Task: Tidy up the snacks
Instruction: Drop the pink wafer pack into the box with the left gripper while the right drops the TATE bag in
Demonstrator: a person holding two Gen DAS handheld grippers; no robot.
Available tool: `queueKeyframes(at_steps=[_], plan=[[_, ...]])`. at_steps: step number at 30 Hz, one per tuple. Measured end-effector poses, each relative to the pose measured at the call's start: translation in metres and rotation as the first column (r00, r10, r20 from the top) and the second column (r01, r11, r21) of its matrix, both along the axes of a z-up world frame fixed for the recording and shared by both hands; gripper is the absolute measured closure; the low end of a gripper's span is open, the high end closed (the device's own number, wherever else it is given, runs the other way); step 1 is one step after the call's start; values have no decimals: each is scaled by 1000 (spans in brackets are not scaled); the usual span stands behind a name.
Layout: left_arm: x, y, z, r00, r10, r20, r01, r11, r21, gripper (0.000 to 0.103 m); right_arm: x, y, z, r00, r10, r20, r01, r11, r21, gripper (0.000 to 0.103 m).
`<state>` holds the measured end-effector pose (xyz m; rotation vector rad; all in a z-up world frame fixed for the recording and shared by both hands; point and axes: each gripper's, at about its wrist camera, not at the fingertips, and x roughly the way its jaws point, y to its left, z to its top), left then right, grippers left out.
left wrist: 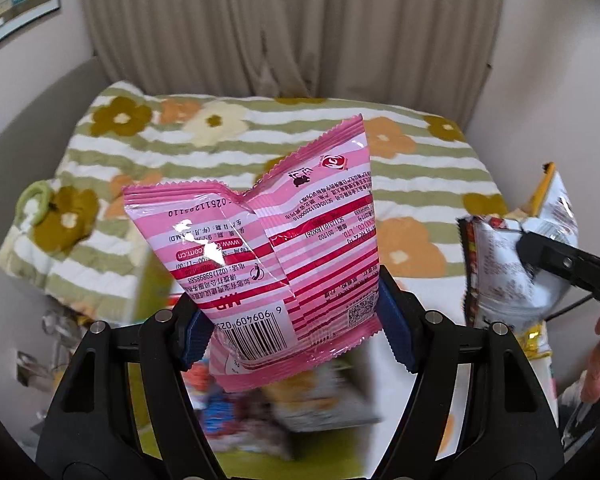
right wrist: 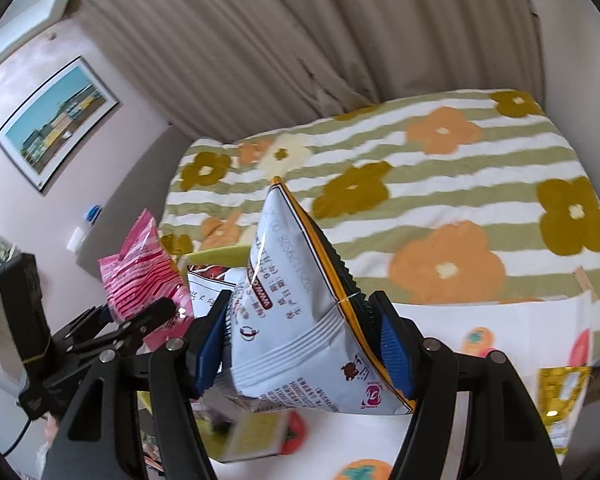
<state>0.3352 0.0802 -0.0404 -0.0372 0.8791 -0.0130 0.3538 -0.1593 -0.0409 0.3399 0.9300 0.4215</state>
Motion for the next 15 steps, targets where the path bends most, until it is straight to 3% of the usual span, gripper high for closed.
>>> queueKeyframes(at_steps=[9,12,13,15], plan=[[20,78,-22,997,-19,-76,20,1000,6,34,-9,89,-5,999,37,-14,-37,999,2,40],[30,84,-35,991,-52,-120,58,997,47,18,-16,102,-9,999,25,-30,-25,1000,1,40],[31,84,-37,991,-58,-119,65,996,54,5,-19,107,-11,999,17,-35,-17,1000,0,40],[28,89,-38,992,-70,-108,76,996,46,0,-22,112,-12,999,10,-42,-10,1000,-3,40]])
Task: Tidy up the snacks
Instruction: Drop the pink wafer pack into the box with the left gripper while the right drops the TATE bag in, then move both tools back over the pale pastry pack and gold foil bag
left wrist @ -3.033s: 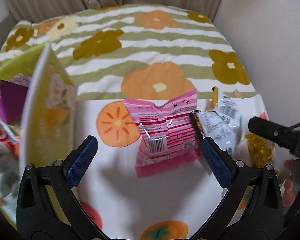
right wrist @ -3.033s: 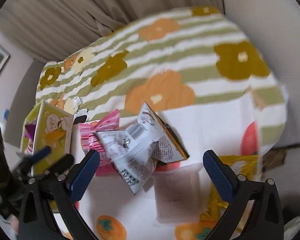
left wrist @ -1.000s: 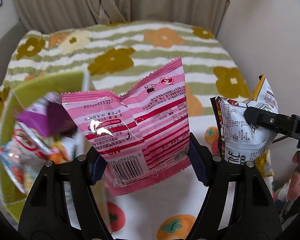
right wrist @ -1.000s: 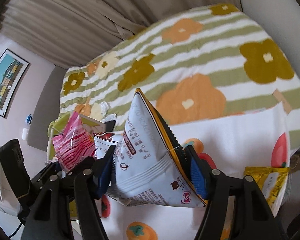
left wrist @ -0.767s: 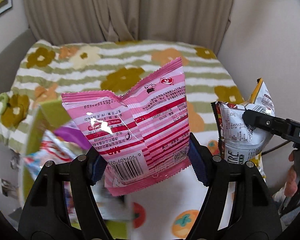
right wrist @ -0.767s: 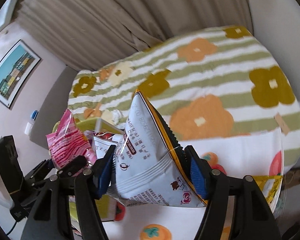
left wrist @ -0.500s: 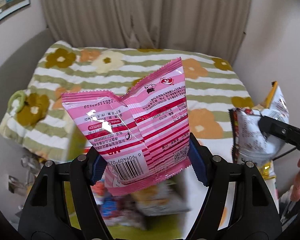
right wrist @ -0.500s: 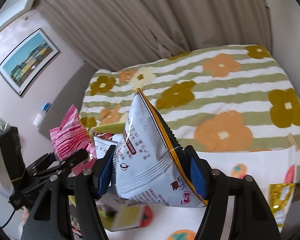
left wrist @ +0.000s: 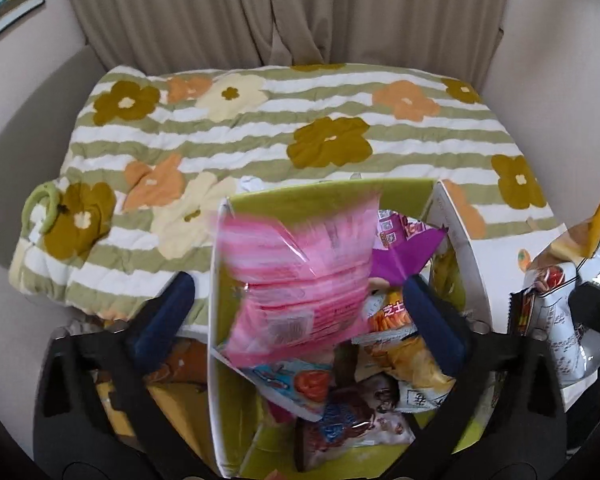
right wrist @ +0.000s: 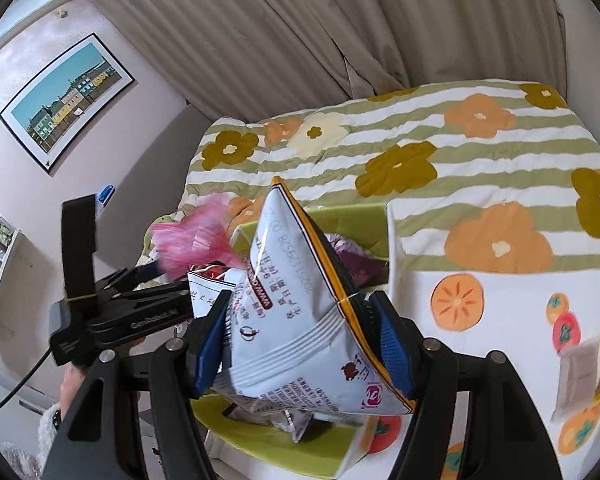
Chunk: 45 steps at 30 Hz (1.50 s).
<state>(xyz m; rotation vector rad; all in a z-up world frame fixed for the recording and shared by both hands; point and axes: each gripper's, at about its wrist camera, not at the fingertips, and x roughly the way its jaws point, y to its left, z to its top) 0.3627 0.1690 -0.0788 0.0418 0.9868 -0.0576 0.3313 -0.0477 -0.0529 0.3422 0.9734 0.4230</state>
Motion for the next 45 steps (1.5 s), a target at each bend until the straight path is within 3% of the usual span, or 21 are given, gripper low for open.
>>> queueKeyframes(at_steps=[8,18,20,21,22,25,34,39,45], plan=[[-49,42,-7,998,60,-12,-61,995,-83,0,-12,23,-7,999,24,-34,-25,999,-31,40],[-92,86,-4,984,180,-2,-180,981,-70,0,-6,78,-22,979,194,-66,-202,969,-143,37],[-99,93,-5,979,202,1,-201,977,-66,0,-3,92,-31,969,233,-88,-244,957,-157,32],[-103,95,-6,978,208,0,-207,976,-66,0,-3,95,-33,967,239,-88,-250,954,-164,22],[-107,98,-7,977,215,-1,-215,975,-65,0,-5,99,-35,968,241,-75,-251,951,-183,14],[-119,102,-10,973,230,-8,-230,970,-72,0,-13,100,-32,973,231,-14,-228,945,-237,5],[-135,89,-2,980,198,12,-196,976,-93,0,-43,95,-25,972,227,54,-196,920,-341,3],[-136,69,15,989,141,51,-136,987,-83,0,-57,84,-8,978,188,94,-145,928,-343,3],[-123,33,28,996,31,81,-20,992,-128,0,-77,54,9,987,92,133,-37,930,-365,3]])
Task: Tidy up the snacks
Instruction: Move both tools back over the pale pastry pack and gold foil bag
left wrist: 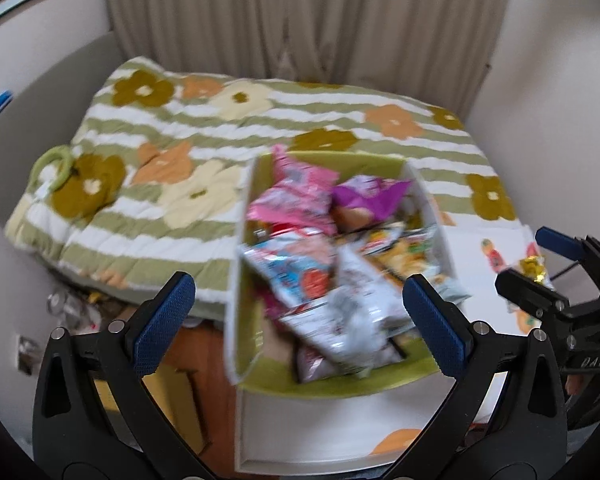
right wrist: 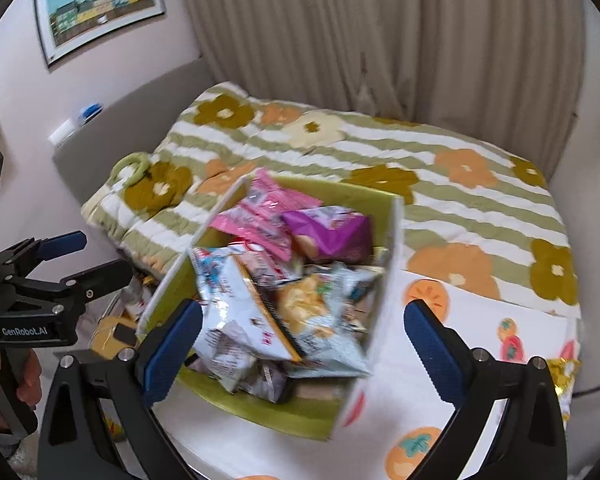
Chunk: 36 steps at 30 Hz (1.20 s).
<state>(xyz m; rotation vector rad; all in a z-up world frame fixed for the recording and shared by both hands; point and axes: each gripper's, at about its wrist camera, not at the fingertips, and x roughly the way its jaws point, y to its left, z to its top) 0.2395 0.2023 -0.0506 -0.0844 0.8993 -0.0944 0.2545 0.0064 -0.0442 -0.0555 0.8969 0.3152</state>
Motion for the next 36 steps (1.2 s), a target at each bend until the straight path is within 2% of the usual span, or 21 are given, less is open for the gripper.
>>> queueKeyframes(at_steps=[4,9,13,17,23,30,36], plan=[[4,-33,4,996,-80,25,81,995,-55,0,-16,-34,10,995,-89,35,90,995,-30,3],[8,-91,3,980,-198,23,199,978,-66,0,-37,-86,19,976,-202,82,206,977,-45,3],[10,-135,-3,968,-252,10,252,964,-81,0,-53,-132,26,950,-283,129,296,950,-97,3],[16,-182,-13,961,-276,-13,273,956,-108,0,-56,-173,23,936,-327,133,343,931,-125,3],[26,-252,-33,958,-278,-66,270,956,-112,0,-53,-244,1,936,-341,90,351,926,-142,3],[51,-330,-70,952,-271,-145,257,960,-108,0,-40,-300,-29,949,-301,96,315,928,-200,3],[78,-392,-114,928,-285,-239,266,958,-108,0,-23,-333,-71,962,-270,45,272,929,-251,3]])
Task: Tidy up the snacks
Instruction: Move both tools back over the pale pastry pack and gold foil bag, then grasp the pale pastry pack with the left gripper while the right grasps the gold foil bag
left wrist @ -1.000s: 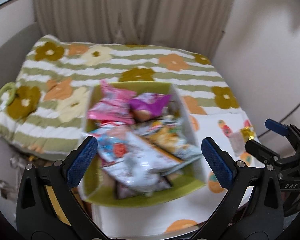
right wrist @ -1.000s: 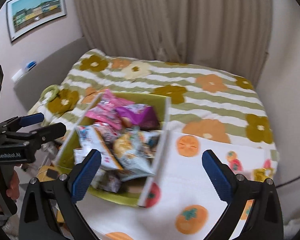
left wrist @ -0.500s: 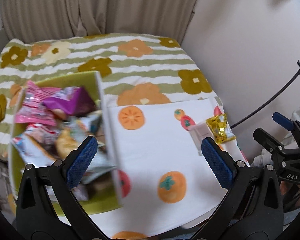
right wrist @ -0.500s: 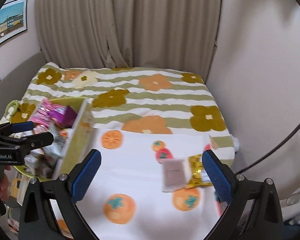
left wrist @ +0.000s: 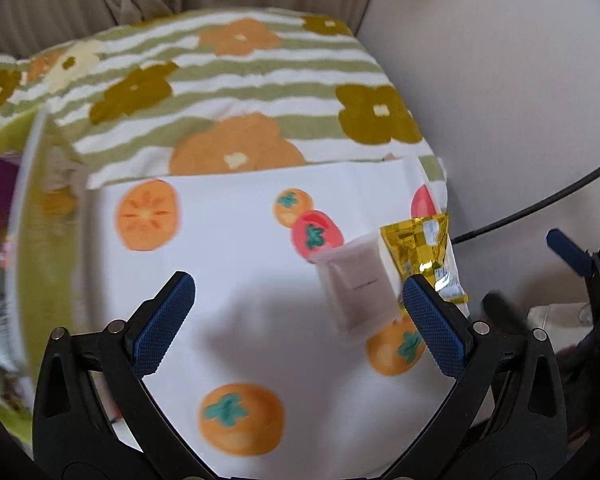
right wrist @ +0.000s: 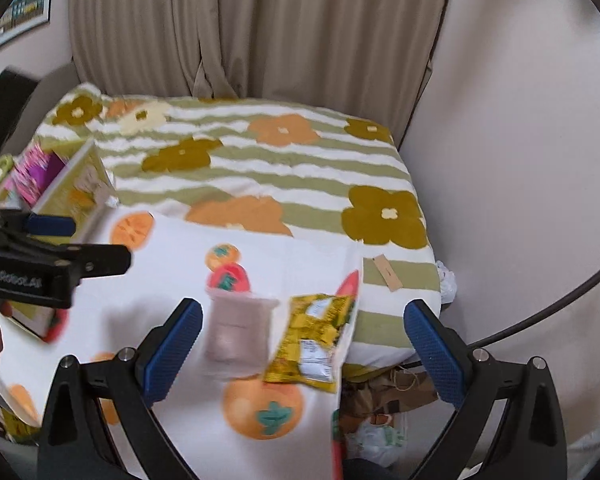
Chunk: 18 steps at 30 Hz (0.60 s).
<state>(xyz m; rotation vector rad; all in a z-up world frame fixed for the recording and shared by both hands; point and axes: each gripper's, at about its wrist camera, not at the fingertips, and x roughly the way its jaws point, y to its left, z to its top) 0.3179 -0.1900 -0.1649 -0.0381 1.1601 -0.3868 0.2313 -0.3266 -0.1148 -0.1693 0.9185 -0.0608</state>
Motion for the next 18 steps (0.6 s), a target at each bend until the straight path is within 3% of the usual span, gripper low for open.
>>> queueKeyframes(at_steps=[8,18], plan=[[21,-59,-61,995,-15,-101,17,1000,21,0,11,-19,-52,997,24,-71,-30,995,-92,3],[23,-94,-112,989,-10,-151,27,993,111,1,9,-18,-82,990,85,-111,-101,984,-147,3]])
